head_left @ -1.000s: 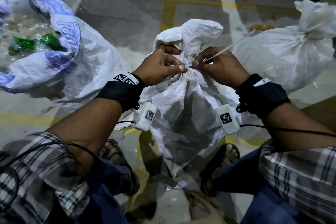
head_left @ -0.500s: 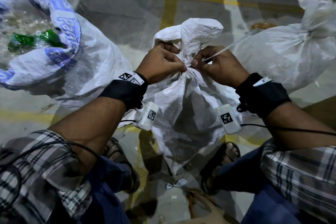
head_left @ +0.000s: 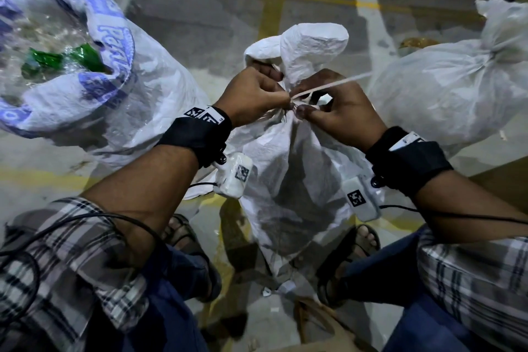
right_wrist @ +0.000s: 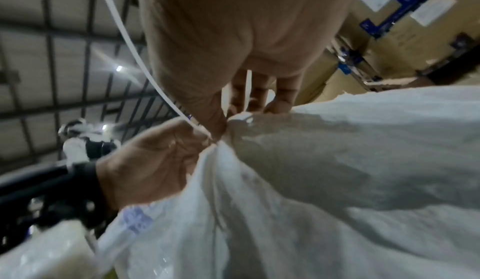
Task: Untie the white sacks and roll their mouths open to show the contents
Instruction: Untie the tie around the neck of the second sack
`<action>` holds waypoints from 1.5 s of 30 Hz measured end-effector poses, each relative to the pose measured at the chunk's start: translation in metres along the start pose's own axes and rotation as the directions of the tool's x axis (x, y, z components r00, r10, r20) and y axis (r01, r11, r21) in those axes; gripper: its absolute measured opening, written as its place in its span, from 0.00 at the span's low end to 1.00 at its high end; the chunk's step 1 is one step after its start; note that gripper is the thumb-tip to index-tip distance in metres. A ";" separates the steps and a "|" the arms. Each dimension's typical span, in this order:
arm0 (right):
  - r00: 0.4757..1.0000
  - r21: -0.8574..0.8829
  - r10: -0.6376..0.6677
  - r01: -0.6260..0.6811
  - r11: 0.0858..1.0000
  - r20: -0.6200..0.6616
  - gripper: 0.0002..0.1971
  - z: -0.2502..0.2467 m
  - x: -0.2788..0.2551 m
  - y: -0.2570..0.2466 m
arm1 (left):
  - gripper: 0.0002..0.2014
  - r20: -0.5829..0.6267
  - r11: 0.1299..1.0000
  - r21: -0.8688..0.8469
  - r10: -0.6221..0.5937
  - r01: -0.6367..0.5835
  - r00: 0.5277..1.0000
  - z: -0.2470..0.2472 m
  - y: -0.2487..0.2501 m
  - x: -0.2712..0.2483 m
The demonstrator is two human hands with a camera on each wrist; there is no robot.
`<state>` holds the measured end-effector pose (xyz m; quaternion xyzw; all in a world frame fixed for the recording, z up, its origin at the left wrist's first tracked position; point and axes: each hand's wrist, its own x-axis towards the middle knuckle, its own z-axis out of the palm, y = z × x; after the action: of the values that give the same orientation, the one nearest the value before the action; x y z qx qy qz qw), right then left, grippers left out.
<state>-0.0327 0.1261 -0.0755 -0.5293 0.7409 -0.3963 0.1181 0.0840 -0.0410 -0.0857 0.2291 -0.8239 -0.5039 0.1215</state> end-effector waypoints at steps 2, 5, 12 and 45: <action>0.999 -0.114 -0.034 0.033 0.993 -0.007 0.14 0.002 -0.001 0.001 | 0.02 0.004 0.999 -0.023 0.029 -0.029 1.000 -0.003 0.001 -0.001; 1.000 -0.233 0.007 -0.009 0.972 -0.007 0.14 0.003 0.000 -0.001 | 0.00 0.040 0.996 -0.005 0.085 -0.085 0.996 -0.011 -0.003 -0.001; 0.998 -0.051 0.058 -0.057 0.997 0.015 0.08 -0.001 0.004 -0.002 | 0.06 0.113 0.989 -0.023 0.150 -0.149 0.982 -0.010 -0.006 -0.003; 0.937 0.142 0.296 -0.323 0.936 0.184 0.09 -0.005 0.009 -0.007 | 0.07 0.272 0.997 -0.015 0.082 -0.081 0.959 -0.007 -0.001 -0.006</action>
<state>-0.0346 0.1196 -0.0655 -0.4236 0.7666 -0.3908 0.2830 0.0920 -0.0434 -0.0831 0.1232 -0.8406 -0.5266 0.0280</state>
